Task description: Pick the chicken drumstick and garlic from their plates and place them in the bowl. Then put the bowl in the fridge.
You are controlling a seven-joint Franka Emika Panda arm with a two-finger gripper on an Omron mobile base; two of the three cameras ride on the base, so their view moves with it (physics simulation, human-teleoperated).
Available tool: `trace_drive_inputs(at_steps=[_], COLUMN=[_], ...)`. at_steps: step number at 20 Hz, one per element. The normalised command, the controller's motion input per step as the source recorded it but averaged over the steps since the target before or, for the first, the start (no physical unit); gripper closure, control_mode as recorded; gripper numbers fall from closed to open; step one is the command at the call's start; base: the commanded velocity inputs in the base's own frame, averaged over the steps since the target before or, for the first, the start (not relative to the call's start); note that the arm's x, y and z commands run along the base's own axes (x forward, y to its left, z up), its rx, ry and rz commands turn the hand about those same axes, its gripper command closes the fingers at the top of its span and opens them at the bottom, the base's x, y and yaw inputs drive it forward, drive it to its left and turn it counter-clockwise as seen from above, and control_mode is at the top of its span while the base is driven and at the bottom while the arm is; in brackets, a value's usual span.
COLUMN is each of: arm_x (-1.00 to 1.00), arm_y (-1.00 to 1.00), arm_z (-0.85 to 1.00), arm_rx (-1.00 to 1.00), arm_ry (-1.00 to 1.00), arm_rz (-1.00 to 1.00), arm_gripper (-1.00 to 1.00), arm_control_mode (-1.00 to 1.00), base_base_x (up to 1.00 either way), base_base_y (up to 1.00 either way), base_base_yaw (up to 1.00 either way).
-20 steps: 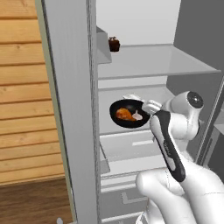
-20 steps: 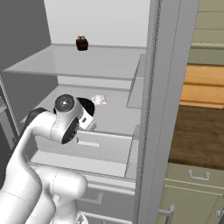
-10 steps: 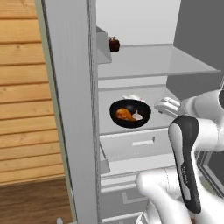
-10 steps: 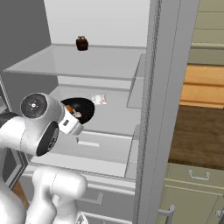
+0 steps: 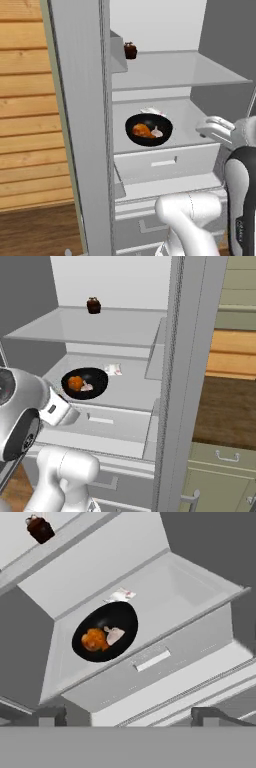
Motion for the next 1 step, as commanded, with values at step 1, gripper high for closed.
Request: trace_drive_inputs(at_steps=[1], arm_x=[0.00], arm_y=[0.00], arm_z=[-0.09], arm_rx=[0.00], arm_ry=[0.00], arm_rz=[0.01], arm_gripper=[-1.00], arm_control_mode=[-1.00], base_base_x=[0.00], base_base_y=[0.00], base_base_yaw=[0.00])
